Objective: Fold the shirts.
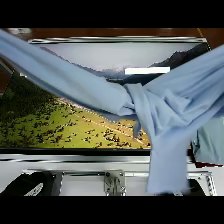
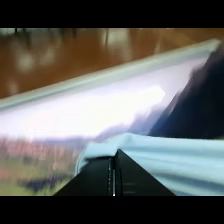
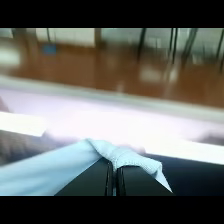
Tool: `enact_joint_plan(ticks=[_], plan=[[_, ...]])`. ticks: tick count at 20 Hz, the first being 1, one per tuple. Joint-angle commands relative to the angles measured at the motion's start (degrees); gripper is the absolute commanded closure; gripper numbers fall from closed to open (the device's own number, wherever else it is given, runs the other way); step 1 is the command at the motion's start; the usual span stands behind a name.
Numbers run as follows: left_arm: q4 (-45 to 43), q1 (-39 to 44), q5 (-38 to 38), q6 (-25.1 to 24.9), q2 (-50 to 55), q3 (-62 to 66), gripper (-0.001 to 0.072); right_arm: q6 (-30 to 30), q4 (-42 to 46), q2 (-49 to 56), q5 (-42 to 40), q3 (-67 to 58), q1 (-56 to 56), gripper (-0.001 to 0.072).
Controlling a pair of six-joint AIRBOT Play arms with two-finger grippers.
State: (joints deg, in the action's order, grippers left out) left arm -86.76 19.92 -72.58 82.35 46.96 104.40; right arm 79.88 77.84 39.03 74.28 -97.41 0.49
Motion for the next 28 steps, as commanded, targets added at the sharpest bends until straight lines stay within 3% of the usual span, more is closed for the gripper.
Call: enact_joint_plan(ticks=[1, 3, 5, 8, 11, 13, 17, 18, 19, 20, 23, 25, 28], plan=[[-7.3, 0.0, -10.3, 1.7, -0.8, -9.3, 0.0675, 1.9, 3.0, 5.7, 22.1, 1.9, 0.0, 0.0647], [-7.3, 0.0, -9.7, 4.0, -1.5, -20.5, 0.0675, 2.0, 0.1, 8.7, 25.2, 9.5, 0.0, 0.0647], [-6.6, 0.0, -4.8, 7.4, -2.1, -30.9, 0.0675, 2.0, -1.1, 11.0, 21.3, 19.7, 0.0, 0.0647], [-0.6, 0.0, 7.8, 10.1, -1.4, -43.2, 0.0674, 2.5, -0.9, 15.4, 6.3, 33.2, 0.0, 0.0647], [3.2, 0.0, 18.9, 13.5, 1.3, -50.6, 0.0673, 4.7, -0.9, 24.5, -8.6, 37.6, 0.0, 0.0647], [3.7, 0.0, 22.7, 16.1, 4.4, -52.5, 0.0672, 6.7, -1.3, 30.9, -17.8, 37.4, 0.0, 0.0647], [6.0, 0.0, 24.4, 16.1, 11.6, -52.5, 0.0672, 13.9, -4.9, 39.4, -33.6, 37.4, 0.0, 0.0642], [6.7, 0.0, 24.5, 16.1, 13.2, -52.5, 0.0672, 14.4, -6.7, 40.9, -35.9, 37.4, 0.0, 0.0547], [7.4, 0.0, 24.5, 16.1, 14.7, -52.5, 0.0672, 14.0, -8.8, 42.1, -37.0, 37.4, 0.0, 0.0205], [7.8, 0.0, 24.5, 16.1, 15.9, -52.5, 0.0672, 12.2, -9.2, 42.4, -36.6, 37.4, 0.0, 0.0036], [7.8, -0.3, 24.7, 16.1, 17.0, -52.5, 0.0672, 0.8, -5.7, 39.8, -23.6, 34.7, -3.8, 0.0036], [7.7, -0.4, 25.2, 15.9, 16.9, -52.5, 0.0671, 0.3, -4.4, 37.4, -13.7, 33.7, -11.0, 0.0037], [7.8, -0.3, 25.5, 15.9, 16.9, -52.5, 0.0671, -3.1, -12.0, 38.0, 0.1, 36.9, -22.1, 0.0037]])
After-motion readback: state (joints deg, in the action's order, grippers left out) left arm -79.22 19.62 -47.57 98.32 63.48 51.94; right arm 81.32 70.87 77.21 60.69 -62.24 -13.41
